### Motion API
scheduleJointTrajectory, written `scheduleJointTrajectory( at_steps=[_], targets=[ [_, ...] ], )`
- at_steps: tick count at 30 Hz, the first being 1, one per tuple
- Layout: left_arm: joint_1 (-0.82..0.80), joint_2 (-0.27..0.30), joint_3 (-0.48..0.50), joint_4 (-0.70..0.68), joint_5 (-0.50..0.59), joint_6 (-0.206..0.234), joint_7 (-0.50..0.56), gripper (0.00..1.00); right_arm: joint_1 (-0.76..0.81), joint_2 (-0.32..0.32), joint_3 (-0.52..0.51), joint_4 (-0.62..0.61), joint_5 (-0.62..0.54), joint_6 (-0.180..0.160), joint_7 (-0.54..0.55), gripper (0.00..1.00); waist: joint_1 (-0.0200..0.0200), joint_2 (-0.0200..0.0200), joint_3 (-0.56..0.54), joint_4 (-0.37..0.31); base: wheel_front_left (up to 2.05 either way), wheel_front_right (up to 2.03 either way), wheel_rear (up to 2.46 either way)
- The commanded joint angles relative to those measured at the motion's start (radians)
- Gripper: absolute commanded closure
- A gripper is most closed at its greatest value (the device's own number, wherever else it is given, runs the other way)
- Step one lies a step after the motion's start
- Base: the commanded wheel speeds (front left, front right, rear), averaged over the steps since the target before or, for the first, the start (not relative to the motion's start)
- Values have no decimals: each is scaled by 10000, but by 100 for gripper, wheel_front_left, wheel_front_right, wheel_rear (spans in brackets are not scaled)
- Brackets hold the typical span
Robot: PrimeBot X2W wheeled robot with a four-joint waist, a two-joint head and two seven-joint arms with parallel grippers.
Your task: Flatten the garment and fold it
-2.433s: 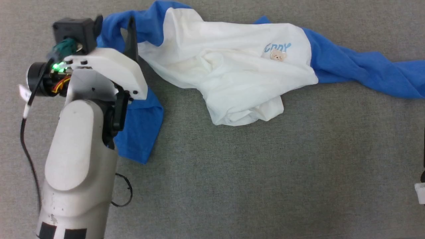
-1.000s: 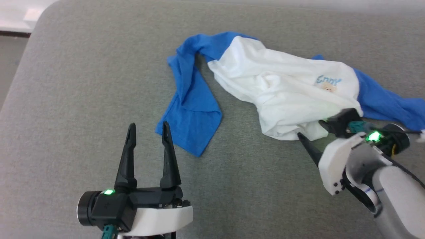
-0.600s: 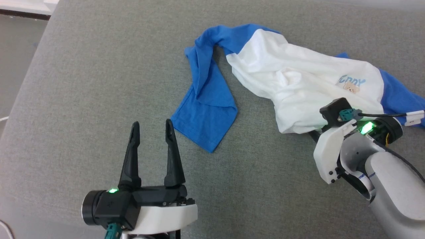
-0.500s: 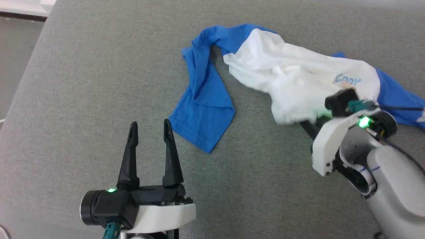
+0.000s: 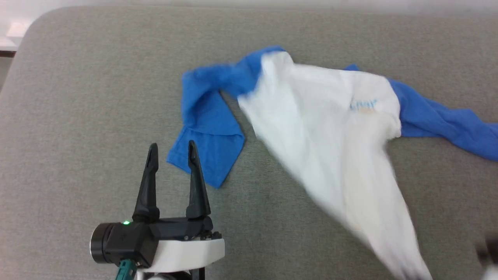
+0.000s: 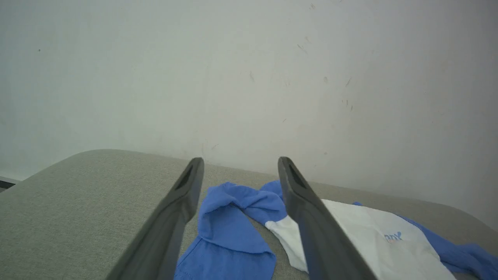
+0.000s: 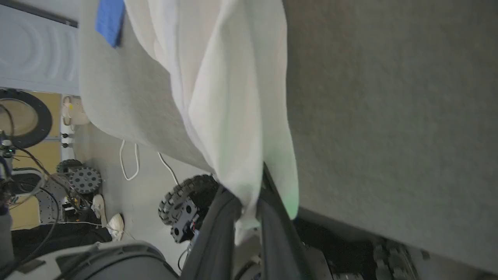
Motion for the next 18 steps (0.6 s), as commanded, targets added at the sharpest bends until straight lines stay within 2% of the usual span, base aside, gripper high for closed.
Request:
scheduleJointTrajectory(
  at_steps=[1,4,5,6,8,10,14,18],
  targets=[
    [82,-16,17,33,-35,-63,-47,0,931,-124,-366,-38,-189,-7,323,100,1,1,96,-96,0,0,0],
    [100,-16,25,80,-59,-57,-47,0,2332,-168,-1093,247,-1090,-7,684,100,1,1,127,-180,0,0,0],
    [87,-16,20,120,-63,-75,-47,0,2428,-129,-1264,341,-1520,-7,584,74,1,1,107,-210,0,0,0],
    [70,-16,22,157,-72,-93,-47,0,2316,-5,-1414,386,-1906,-7,342,2,1,1,64,-247,0,0,0],
    [35,-16,33,236,-57,-156,-47,0,1864,161,-1413,295,-2515,-7,-72,0,1,1,-23,-297,0,0,0],
    [-5,-16,46,309,-33,-226,-47,0,1169,483,-1361,-7,-2526,-7,-442,0,1,1,-107,-324,0,0,0],
    [-31,-16,53,350,-47,-284,-47,0,-306,588,-1465,-733,-2694,-7,-956,0,1,1,-182,-322,0,0,0],
    [-104,-16,-81,356,-101,-290,-47,0,-1569,385,-1254,-358,-3474,-7,-1146,0,1,1,-61,-157,0,0,0]
  ],
)
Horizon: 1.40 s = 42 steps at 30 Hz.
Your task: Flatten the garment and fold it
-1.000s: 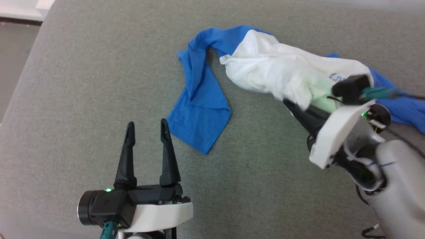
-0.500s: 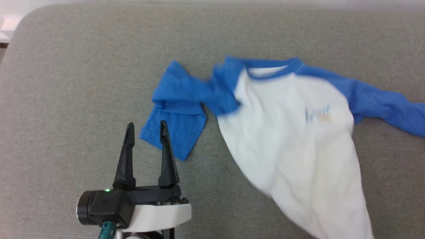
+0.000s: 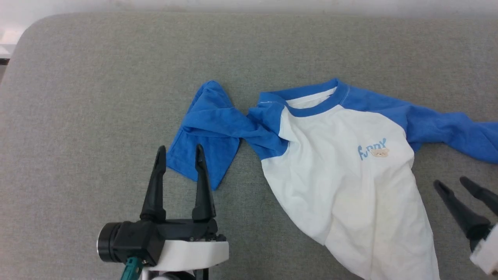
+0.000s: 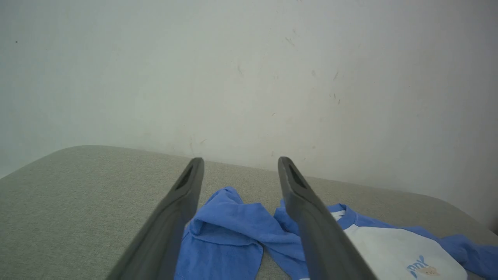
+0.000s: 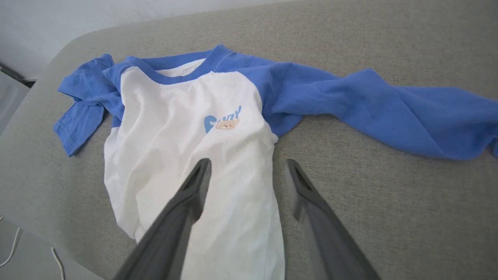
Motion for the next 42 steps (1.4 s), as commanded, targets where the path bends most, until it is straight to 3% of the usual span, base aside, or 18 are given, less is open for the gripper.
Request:
scheduleJointTrajectory(
  at_steps=[1,6,11,12,13,14,18,25,28,29,30,31,32,37,42],
  targets=[
    [-148,-14,-90,28,-55,-23,-47,0,-423,1,179,502,-337,-7,-31,0,1,0,153,157,0,0,0],
    [-364,-14,-328,-16,-38,99,-47,0,-1483,-572,1157,2472,-1936,-7,-48,0,1,0,506,543,0,0,0],
    [-529,-14,-456,-89,33,234,-47,0,-2370,-479,1913,4357,-2239,-7,-230,0,1,0,751,853,0,0,0],
    [-540,-14,-468,-101,38,262,-47,0,-2517,-486,2063,4666,-2325,-7,-271,57,1,0,772,866,0,0,0],
    [-549,-14,-487,-111,41,292,-47,0,-2661,-528,2215,4934,-2421,-7,-380,98,1,0,788,874,0,0,0],
    [-552,-14,-507,-112,40,322,-47,0,-2800,-550,2286,5198,-2494,-7,-544,100,1,0,791,874,0,0,0],
    [-547,-14,-487,-41,3,375,-47,0,-3375,-577,1874,5919,-2562,-7,-1354,100,1,0,669,731,0,0,0],
    [-687,-14,-594,54,-72,321,-47,0,-3614,-1608,-501,6803,-3645,-7,-2575,100,1,0,615,617,0,0,0],
    [-715,-14,-670,153,-125,322,-47,0,-3434,-1629,-1137,7266,-4254,-7,-3072,100,1,0,655,628,0,0,0],
    [-703,-14,-692,211,-144,325,-47,0,-3363,-1563,-1169,7437,-4448,-7,-3241,76,1,0,660,621,0,0,0],
    [-703,-14,-692,211,-144,325,-47,0,-3363,-1563,-1169,7437,-4448,-7,-3241,76,1,0,660,621,0,0,0],
    [-697,-14,-715,270,-155,324,-47,0,-3344,-1389,-1163,7604,-4514,-7,-3341,35,1,0,653,604,0,0,0],
    [-693,-14,-742,323,-178,322,-47,0,-3360,-1172,-1117,7752,-4504,-7,-3435,0,1,0,634,582,0,0,0],
    [-671,-14,-766,613,-242,224,-47,0,-3583,-171,-612,7167,-4035,-7,-4327,0,1,0,380,362,0,0,0],
    [-539,-14,-669,632,-102,135,-47,0,-2697,492,-723,4019,-3199,-7,-5385,0,1,0,242,117,0,0,0]
  ],
)
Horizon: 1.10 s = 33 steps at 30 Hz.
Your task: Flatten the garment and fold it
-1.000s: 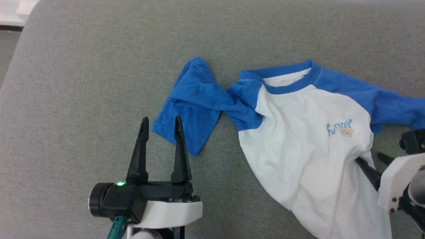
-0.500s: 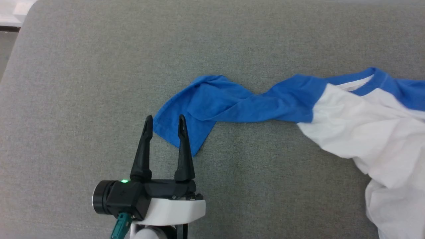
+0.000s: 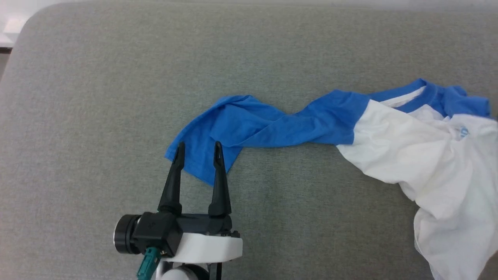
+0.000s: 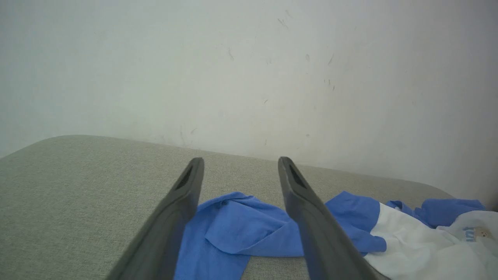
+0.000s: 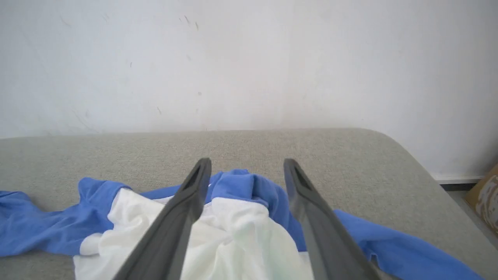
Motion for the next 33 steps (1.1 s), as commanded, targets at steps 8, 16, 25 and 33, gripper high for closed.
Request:
scheduleJointTrajectory(
  at_steps=[8,16,25,33],
  targets=[
    [532,9,327,-237,365,-12,-47,0,2842,2033,-754,-3440,-911,-21,-1844,0,0,-1,31,-633,0,0,0],
    [-184,372,152,679,1064,-281,288,0,3214,2441,105,-3355,-1066,-21,-2364,0,0,-1,-23,-1194,0,0,0],
    [-2652,1601,-88,2840,1861,-1386,4990,0,2806,2297,325,-3518,-1015,-21,-2180,0,0,-1,347,-1367,0,0,0],
    [-3542,2053,-590,4148,1830,-2538,7387,0,2688,2035,545,-3487,-623,-21,-2084,0,0,-1,895,-1419,0,0,0]
  ],
)
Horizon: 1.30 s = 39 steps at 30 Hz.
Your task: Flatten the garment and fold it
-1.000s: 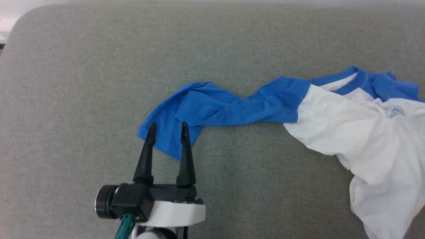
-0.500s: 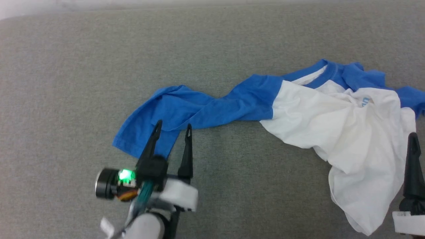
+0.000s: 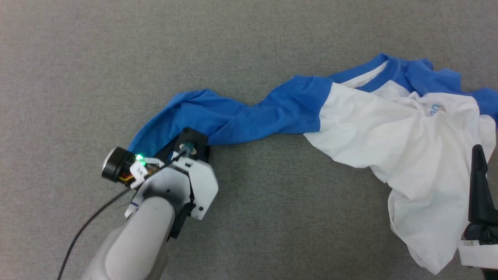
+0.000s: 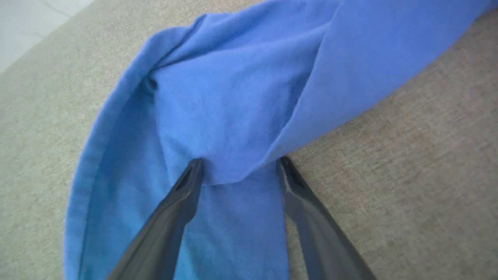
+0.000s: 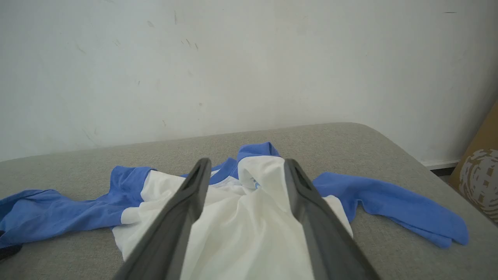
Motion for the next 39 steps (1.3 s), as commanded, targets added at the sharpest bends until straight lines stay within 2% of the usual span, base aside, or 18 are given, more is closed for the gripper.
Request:
scheduleJointTrajectory(
  at_steps=[1,3,6,10,15,18,22,23,24,28,29,31,32,36,39],
  targets=[
    [57,12,-122,443,-188,-245,464,0,-189,-71,57,9,95,-9,-35,0,1,-1,159,-35,0,0,0],
    [65,-86,-88,428,-453,-366,512,100,-241,-118,54,29,148,-9,-44,0,1,-1,193,-32,0,0,0],
    [152,-134,28,50,-628,-277,120,100,-282,-149,-26,68,194,-9,-72,0,1,-1,181,39,0,0,0],
    [586,-64,717,-1091,-1091,186,-476,100,-272,-127,-59,80,210,-9,-88,0,1,-1,74,222,0,0,0],
    [1745,884,2080,-3055,-1078,1173,-316,100,-209,-113,-51,61,196,-9,-31,0,1,-1,-32,464,0,0,0],
    [2882,1298,2543,-3893,-1104,1504,127,100,-217,-105,-43,66,191,-9,8,0,1,-1,-28,513,0,0,0],
    [4067,934,2570,-4156,-1575,1767,197,100,-237,-118,13,130,194,-9,88,0,1,-1,18,531,0,0,0],
    [4216,767,2539,-4098,-1665,1836,25,77,-244,-126,39,148,197,-9,107,0,1,-1,27,529,0,0,0],
    [4289,551,2516,-4044,-1769,1914,-254,0,-255,-131,58,165,200,-9,117,0,1,-1,33,529,0,0,0],
    [4180,-247,2466,-4194,-2426,1880,-1410,0,-273,-139,95,226,194,-9,152,0,1,-1,-15,558,0,0,0],
    [4180,-247,2466,-4194,-2426,1880,-1410,0,-273,-139,95,226,194,-9,152,0,1,-1,-15,558,0,0,0],
    [3722,-479,2296,-5231,-2644,1654,-1759,0,-277,-140,74,245,188,-9,187,0,1,-1,-62,594,0,0,0],
    [3722,-479,2296,-5231,-2644,1654,-1759,0,-277,-140,74,245,188,-9,187,0,1,-1,-62,594,0,0,0],
    [2464,-132,1816,-6363,-2278,1129,-1200,0,-314,-132,128,230,192,-9,183,0,1,-1,-2,608,0,0,0],
    [1173,158,1296,-6044,-2009,550,-299,0,-423,-152,276,282,230,-9,148,0,1,-1,113,519,0,0,0]
  ],
)
